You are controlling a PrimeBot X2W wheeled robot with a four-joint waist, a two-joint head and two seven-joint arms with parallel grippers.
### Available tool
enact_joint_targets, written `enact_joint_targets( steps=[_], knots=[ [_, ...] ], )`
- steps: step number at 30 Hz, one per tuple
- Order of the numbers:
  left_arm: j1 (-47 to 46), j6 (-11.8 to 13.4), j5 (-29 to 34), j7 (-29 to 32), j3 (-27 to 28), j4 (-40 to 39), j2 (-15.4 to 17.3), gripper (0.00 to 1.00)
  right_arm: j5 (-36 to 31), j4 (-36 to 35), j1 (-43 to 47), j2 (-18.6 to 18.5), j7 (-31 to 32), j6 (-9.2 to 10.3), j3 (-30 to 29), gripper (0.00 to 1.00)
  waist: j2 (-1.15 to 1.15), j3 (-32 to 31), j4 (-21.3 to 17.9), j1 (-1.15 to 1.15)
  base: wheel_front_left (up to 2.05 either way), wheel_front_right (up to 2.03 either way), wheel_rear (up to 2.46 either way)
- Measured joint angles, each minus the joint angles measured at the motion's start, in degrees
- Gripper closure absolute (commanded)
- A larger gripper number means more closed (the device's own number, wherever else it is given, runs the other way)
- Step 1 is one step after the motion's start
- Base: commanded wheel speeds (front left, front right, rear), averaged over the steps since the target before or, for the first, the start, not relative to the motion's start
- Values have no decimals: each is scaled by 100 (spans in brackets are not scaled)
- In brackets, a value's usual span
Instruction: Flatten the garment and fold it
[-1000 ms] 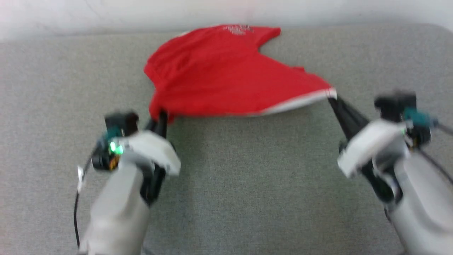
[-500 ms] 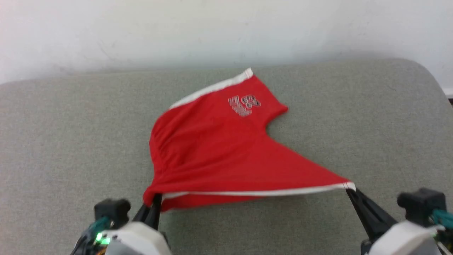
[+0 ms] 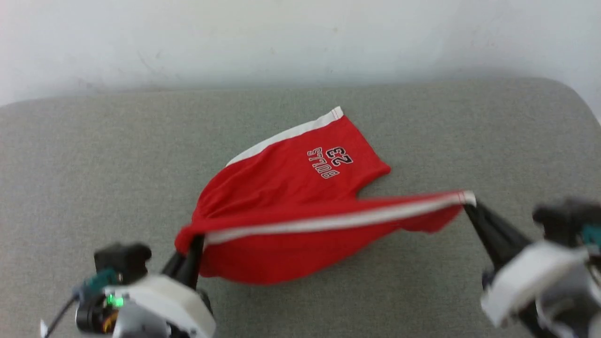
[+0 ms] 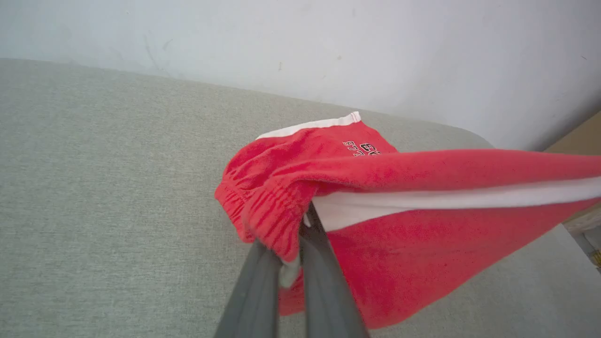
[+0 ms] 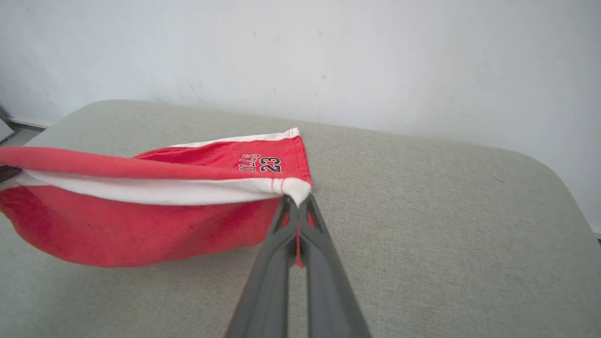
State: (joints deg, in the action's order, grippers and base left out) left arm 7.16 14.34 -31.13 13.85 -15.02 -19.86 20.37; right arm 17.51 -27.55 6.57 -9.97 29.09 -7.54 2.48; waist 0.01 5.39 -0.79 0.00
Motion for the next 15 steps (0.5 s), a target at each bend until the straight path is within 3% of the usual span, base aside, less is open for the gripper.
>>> enact_joint_targets(
  steps=[6,15],
  knots=[
    [-1236,-422,-178,-210,20,939,-181,100,281,1634,-2015,-182,-62,0,153,100,-1,351,100,1,0,0,0],
    [-2855,-787,-276,-644,-43,2198,-669,100,567,4024,-4559,-312,-266,0,505,100,-1,1100,433,2,0,0,0]
  ],
)
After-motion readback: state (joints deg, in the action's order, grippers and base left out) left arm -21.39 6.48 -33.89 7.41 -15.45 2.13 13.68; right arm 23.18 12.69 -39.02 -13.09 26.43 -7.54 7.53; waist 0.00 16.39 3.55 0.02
